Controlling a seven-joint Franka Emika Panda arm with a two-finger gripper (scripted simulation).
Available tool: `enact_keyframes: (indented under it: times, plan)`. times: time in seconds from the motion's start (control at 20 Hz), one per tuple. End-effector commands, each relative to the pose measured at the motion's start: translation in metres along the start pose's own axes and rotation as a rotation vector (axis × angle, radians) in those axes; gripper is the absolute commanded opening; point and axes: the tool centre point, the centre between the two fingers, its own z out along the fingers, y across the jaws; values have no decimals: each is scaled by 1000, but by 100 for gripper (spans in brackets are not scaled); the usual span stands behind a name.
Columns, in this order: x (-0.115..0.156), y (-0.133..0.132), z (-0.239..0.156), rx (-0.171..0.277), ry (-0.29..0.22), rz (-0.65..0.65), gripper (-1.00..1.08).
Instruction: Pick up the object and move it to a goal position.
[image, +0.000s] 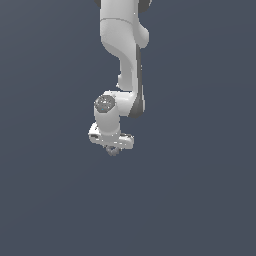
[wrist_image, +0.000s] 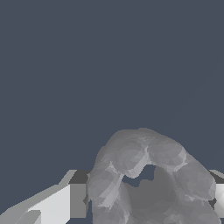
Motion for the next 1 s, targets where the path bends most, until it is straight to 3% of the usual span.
enact_keyframes:
  times: [0.0, 0.95]
  plan:
    - [10, 3, 0, 0, 0, 1, -100]
    - [111, 31, -2, 0, 0, 0, -100]
